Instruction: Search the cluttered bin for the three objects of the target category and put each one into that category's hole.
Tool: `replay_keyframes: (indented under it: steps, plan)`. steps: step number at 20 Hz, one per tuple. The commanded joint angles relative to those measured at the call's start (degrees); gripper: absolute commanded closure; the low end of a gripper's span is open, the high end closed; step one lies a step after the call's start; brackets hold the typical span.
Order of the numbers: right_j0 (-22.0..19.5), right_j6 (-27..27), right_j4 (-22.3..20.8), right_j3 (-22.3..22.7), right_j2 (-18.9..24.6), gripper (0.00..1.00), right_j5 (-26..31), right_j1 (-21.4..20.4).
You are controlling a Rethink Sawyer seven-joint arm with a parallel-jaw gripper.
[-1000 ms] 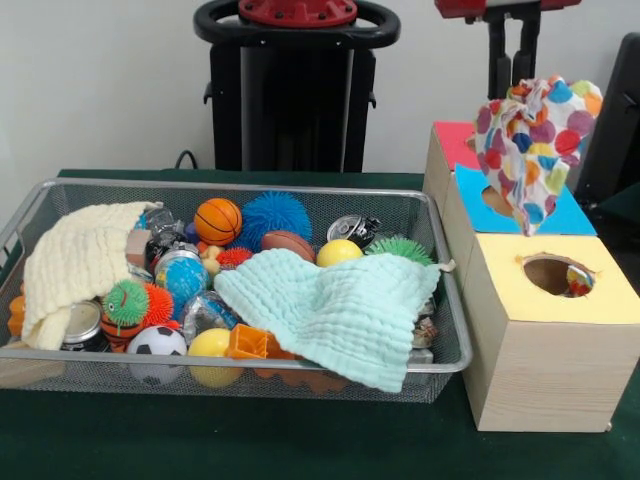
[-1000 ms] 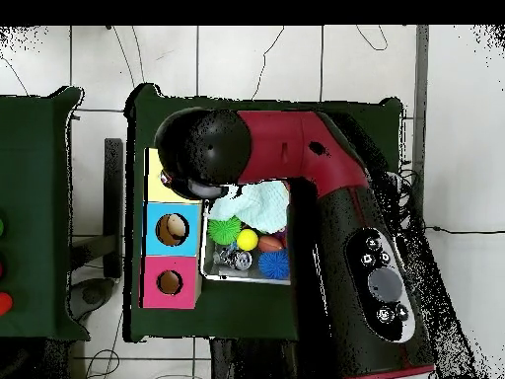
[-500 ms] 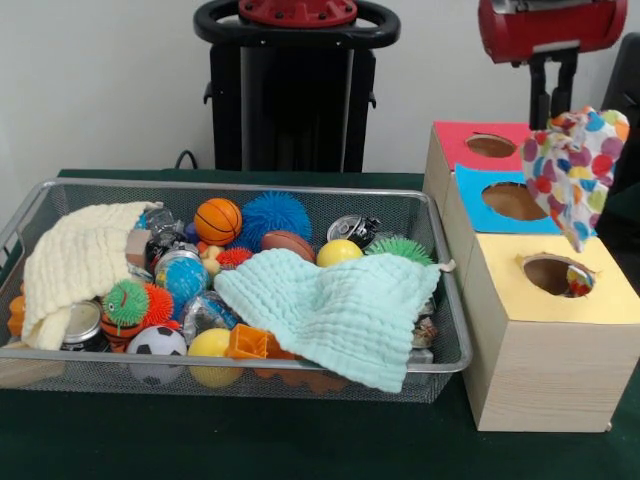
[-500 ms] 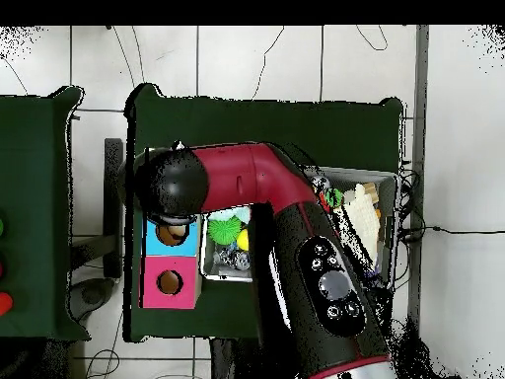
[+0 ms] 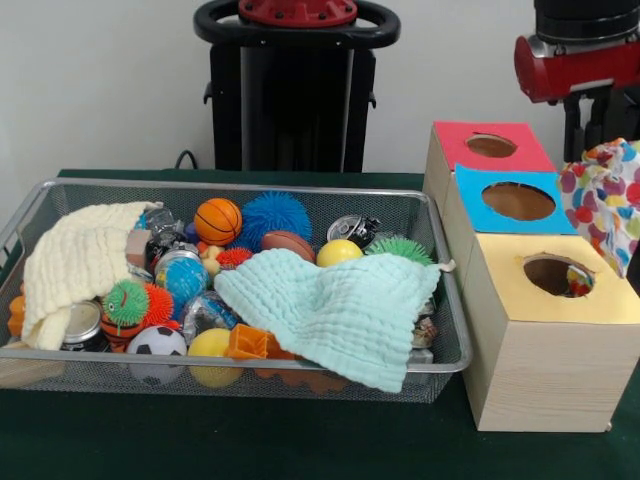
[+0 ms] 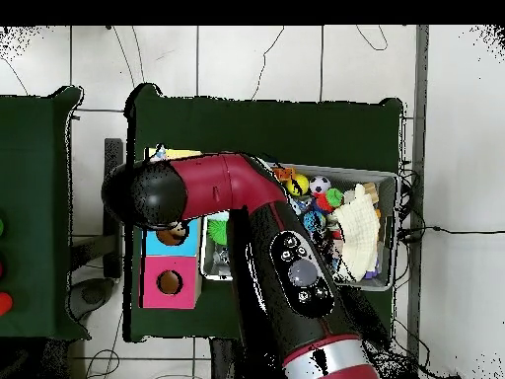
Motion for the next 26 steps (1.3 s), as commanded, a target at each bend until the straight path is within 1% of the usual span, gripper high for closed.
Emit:
replay_keyframes:
  steps: [1,8,10,13,20,22,24,26]
  plan:
    - [-1.4,2.9,-2.4,-1.7,-3.0,1.0,-2.4,5.6]
    - [-1.6,1.8,-3.4,-4.8,-4.0,1.0,-1.4,6.4]
    - [-1.3,1.3,-3.7,-6.3,-4.2,1.0,-0.9,7.0]
    - [-0.7,1.7,-3.8,-7.6,-4.5,1.0,-1.7,8.2]
    - [-0.5,1.5,-4.2,-7.7,-5.5,1.0,-2.4,8.4]
    - [-0.4,1.0,-4.4,-8.5,-5.7,1.0,-2.1,8.8]
    - [-0.1,0.6,-5.1,-9.1,-6.3,1.0,-1.3,8.9]
    - [0.2,-1.0,-6.2,-9.6,-6.9,1.0,1.1,8.6]
